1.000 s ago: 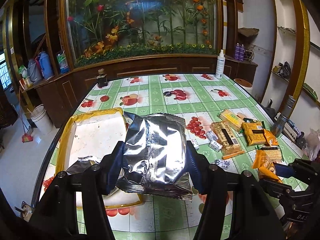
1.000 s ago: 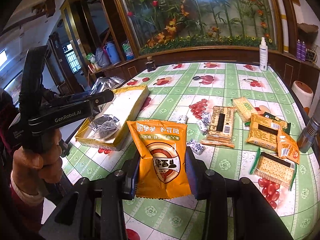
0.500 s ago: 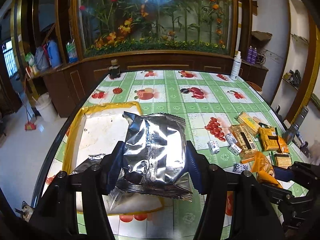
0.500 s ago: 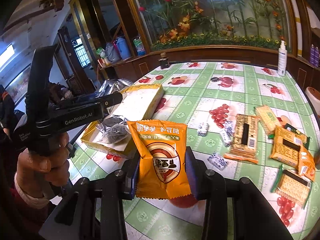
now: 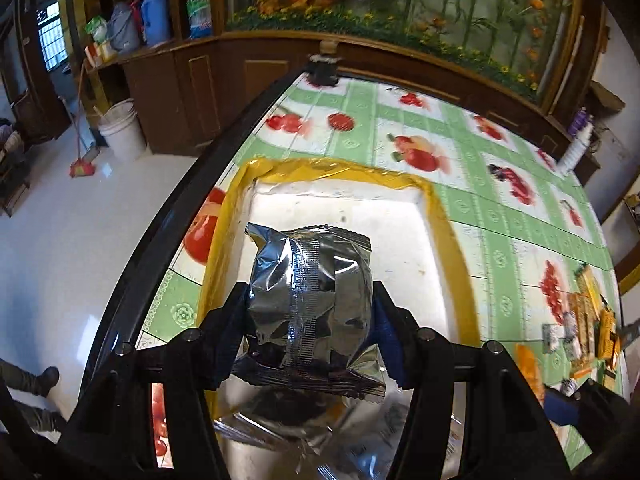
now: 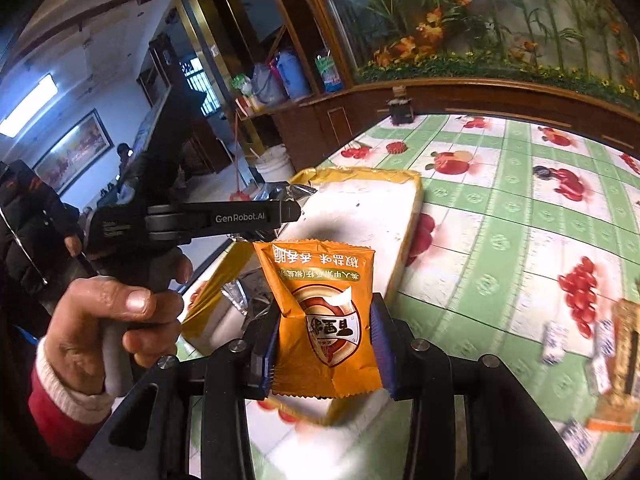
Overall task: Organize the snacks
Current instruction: 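Lower both packets into the tray and open both tools to release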
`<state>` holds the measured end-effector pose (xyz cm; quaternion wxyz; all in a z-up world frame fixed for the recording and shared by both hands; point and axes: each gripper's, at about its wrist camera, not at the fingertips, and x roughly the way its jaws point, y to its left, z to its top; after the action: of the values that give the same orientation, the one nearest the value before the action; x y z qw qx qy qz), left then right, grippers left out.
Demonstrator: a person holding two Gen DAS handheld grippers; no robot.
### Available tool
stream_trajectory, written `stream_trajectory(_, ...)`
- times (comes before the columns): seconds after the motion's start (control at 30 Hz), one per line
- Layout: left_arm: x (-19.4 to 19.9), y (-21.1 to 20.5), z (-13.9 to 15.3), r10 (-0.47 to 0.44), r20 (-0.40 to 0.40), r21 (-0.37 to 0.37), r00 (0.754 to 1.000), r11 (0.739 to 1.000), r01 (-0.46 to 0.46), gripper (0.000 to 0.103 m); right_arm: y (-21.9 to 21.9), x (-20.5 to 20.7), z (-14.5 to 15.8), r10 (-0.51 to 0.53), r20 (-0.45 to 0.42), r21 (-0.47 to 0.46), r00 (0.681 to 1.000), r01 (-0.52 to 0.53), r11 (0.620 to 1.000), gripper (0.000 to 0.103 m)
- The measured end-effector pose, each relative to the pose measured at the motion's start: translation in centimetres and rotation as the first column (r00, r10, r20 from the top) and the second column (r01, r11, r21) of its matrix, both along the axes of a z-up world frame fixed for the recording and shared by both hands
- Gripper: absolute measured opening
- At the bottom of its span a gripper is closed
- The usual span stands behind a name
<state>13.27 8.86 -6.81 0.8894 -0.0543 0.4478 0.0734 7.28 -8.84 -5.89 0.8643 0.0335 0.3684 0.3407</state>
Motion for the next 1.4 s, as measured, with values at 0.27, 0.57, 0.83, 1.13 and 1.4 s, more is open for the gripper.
stream_trajectory(0.27, 1.7, 1.5, -2.1, 0.044, -0.071, -0.034, 0.996, 0.998, -0.047, 0.059, 3.5, 3.4, -2.2, 0.017, -0.044, -0.058, 0.999, -0.019, 0.998, 0.040)
stream_trajectory(0.57, 0.5, 1.5, -0.8, 0.064, -0.020, -0.004, 0.998, 0.998, -0.064, 0.063, 3.6, 3.4, -3.4, 0.019, -0.052, -0.102, 0.998, -0.025, 0.995, 0.059)
stream_trajectory(0.83, -5.2, -2.4, 4.0, 0.008, 0.167, 0.079, 0.986, 0.997, -0.021, 0.070, -2.7, -0.9, -0.7, -0.066, 0.024, -0.020, 0.998, 0.066, 0.998, 0.069)
stream_trajectory(1.13, -9.0, -8.4, 6.7, -0.080, 0.248, 0.138, 0.965, 0.989, 0.046, 0.073, -13.0, -5.0, 0.4, -0.284, 0.020, 0.062, 0.959, 0.282, 0.957, 0.069)
stream_trajectory(1.4, -10.4, -12.3, 7.2, -0.150, 0.259, 0.173, 0.954, 0.979, 0.107, 0.073, -18.5, -7.2, -0.3, -0.397, 0.002, 0.069, 0.918, 0.395, 0.916, 0.069)
